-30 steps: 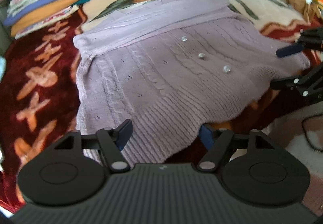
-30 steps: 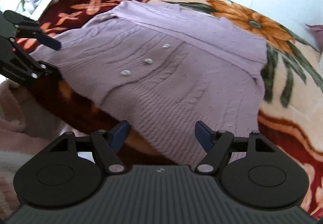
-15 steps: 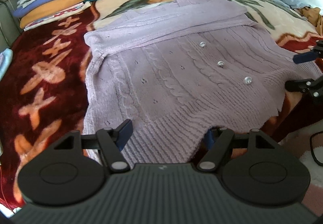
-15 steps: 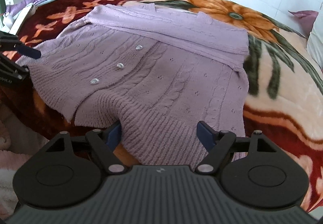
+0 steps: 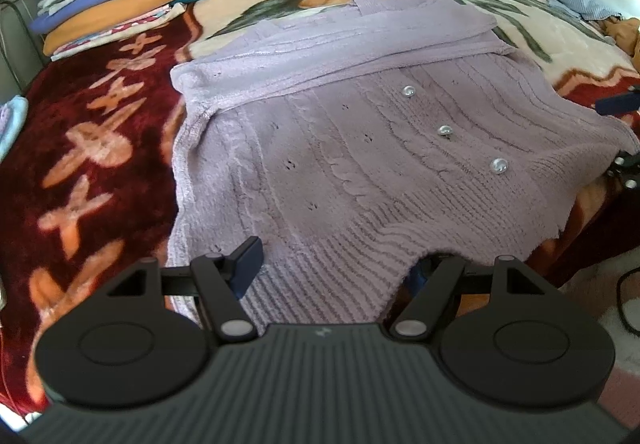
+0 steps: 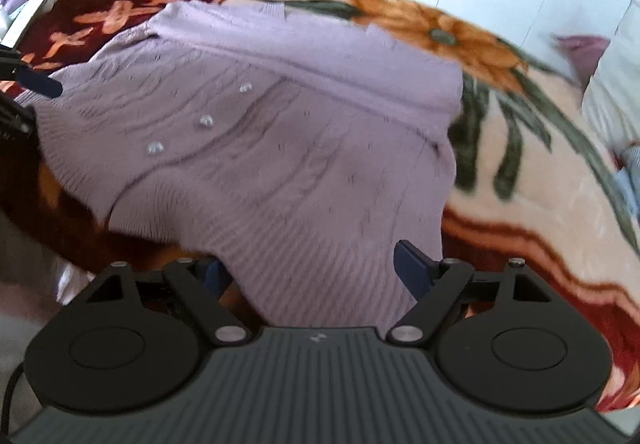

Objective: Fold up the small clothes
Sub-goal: 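Grasp the cardigan hem with the left gripper while the right gripper grasps it too, then lift the hem with both grippers and fold it toward the collar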

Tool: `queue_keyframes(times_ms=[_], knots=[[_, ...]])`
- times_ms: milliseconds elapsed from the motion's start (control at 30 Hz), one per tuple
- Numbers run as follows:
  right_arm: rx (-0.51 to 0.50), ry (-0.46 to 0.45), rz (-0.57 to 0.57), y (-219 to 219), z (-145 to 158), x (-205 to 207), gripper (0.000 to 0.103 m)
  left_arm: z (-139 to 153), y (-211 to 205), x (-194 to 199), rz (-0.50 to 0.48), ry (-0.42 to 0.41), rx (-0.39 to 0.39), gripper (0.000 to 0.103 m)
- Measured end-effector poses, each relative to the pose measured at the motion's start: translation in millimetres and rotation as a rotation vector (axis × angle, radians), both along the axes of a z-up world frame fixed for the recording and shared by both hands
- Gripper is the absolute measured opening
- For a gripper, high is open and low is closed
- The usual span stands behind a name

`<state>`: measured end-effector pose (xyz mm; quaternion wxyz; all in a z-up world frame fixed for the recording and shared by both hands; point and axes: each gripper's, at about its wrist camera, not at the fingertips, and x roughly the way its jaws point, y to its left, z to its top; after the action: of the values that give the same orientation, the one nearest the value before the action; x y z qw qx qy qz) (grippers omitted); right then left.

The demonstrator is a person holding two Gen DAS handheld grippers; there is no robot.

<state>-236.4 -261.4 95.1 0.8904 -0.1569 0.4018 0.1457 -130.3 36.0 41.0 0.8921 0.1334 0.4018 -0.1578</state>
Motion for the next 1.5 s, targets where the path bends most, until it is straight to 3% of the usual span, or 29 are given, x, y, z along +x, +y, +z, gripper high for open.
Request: queue_keyframes(times_ms=[167, 300, 367, 400, 467, 533, 633, 1000, 1500], knots=[[0.002, -0.024, 0.027, 5, -1, -1, 0.067, 0, 1, -4, -0.001, -0.021, 0.003, 0.073], [0.034, -0.009, -0.007, -4, 0, -4, 0.061, 1, 2, -9, -0.037, -0.037, 0.002, 0.07], [0.036, -0.015, -0.02, -6, -1, -6, 0.051, 1, 4, -10, -0.038, -0.041, -0.005, 0.07], [0.041, -0.015, -0.025, -7, -2, -7, 0.047, 1, 5, -10, -0.038, -0.044, -0.013, 0.064], [0.054, -0.014, -0.026, -6, -3, -8, 0.026, 2, 7, -9, -0.044, -0.034, -0.051, 0.046], [0.043, -0.04, -0.031, -2, -3, -9, 0.019, 5, 7, -9, -0.049, -0.032, -0.089, 0.022], [0.081, -0.075, -0.046, -4, 1, -8, 0.008, 10, 5, -10, -0.063, -0.057, -0.128, 0.011], [0.16, -0.252, -0.116, -8, 31, 13, 0.006, 41, 7, 11, 0.008, -0.21, -0.202, 0.009], [0.16, -0.472, -0.149, 6, 72, 103, 0.006, 89, -6, 76, 0.044, -0.426, -0.229, 0.008]])
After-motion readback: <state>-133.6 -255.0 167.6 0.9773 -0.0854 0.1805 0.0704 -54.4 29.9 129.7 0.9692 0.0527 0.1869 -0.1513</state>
